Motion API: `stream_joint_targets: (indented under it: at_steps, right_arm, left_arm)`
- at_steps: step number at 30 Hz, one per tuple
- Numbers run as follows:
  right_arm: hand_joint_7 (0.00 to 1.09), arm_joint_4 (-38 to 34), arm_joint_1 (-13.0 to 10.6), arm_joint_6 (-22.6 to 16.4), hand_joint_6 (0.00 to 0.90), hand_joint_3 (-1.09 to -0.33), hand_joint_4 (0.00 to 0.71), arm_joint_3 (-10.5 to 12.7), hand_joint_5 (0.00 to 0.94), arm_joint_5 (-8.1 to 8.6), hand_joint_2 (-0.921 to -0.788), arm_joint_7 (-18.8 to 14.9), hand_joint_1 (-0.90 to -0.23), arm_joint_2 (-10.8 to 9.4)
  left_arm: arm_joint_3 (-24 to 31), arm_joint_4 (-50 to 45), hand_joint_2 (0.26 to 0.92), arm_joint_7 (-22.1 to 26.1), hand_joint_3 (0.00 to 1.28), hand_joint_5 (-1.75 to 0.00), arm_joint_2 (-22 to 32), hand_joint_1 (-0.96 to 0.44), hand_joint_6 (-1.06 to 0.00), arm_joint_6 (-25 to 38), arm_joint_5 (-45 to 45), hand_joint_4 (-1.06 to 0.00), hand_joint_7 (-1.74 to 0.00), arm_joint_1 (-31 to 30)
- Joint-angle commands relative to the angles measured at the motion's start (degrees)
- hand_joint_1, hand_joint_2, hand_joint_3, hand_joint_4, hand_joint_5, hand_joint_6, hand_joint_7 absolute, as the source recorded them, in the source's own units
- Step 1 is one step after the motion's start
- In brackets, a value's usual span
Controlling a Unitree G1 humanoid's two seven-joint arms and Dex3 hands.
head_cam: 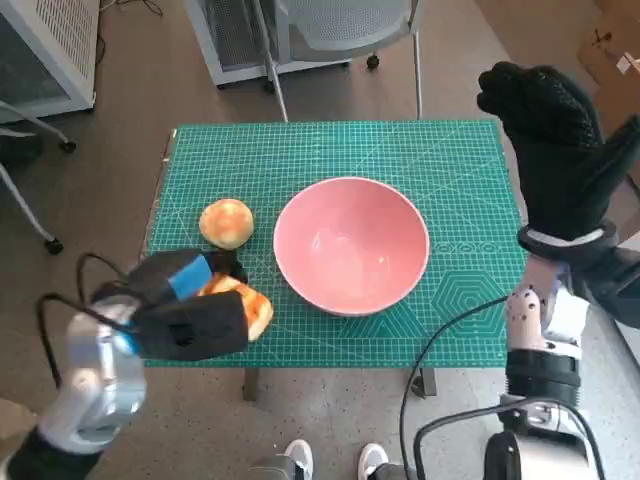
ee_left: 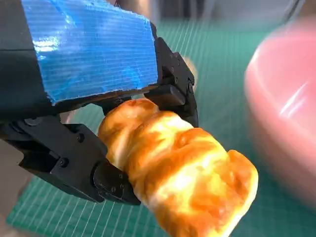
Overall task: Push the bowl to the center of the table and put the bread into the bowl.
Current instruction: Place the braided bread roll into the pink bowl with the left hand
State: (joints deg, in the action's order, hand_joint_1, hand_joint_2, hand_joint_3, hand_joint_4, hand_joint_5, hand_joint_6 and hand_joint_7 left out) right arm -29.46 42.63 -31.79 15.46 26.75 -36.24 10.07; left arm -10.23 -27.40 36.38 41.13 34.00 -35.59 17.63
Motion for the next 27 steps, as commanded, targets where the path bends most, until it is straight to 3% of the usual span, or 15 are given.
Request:
stream_joint_targets:
  at_steps: [1, 6, 11, 20, 27]
  right_arm:
    - [0.0, -0.56, -0.89, 0.75, 0.372, -0.754, 0.284, -0.22, 0.002, -0.24, -0.921, 0.17, -0.684, -0.31]
    - [0.0, -0.57, -0.94, 0.67, 0.374, -0.752, 0.285, -0.45, 0.002, -0.47, -0.921, 0.19, -0.686, -0.5]
    - [0.0, -0.6, -1.12, 0.73, 0.375, -0.746, 0.286, -0.66, 0.002, -0.45, -0.921, 0.12, -0.693, -0.61]
    - [0.0, 0.62, -2.24, 0.77, 0.377, -0.744, 0.288, -1.13, 0.002, -0.59, -0.921, 0.32, -0.698, -0.84]
    - [0.0, 2.45, -3.37, 1.56, 0.376, -0.747, 0.287, -1.15, 0.001, -0.27, -0.921, 0.43, -0.695, -0.58]
  left_arm:
    - [6.88, -6.47, 0.869, -1.1, 0.03, -1.0, 0.57, 0.0, -0.76, -2.54, 2.42, -0.86, -1.02, 4.04]
    - [6.77, -3.21, 0.864, -4.18, 0.02, -0.97, -1.37, 0.0, -0.78, -7.51, 3.72, -0.89, -0.99, 9.3]
    - [1.49, 3.27, 0.862, -4.38, 0.02, -0.97, -3.52, 0.0, -0.78, -9.18, 1.28, -0.89, -0.97, 17.11]
    - [-7.27, 14.46, 0.892, -1.54, 0.02, -1.07, -10.57, 0.0, -0.73, -9.09, -0.66, -0.82, -1.01, 29.81]
    - [-12.29, 25.35, 0.917, -3.14, 0.02, -1.12, -17.54, 0.0, -0.68, -11.94, -0.63, -0.76, -1.07, 36.28]
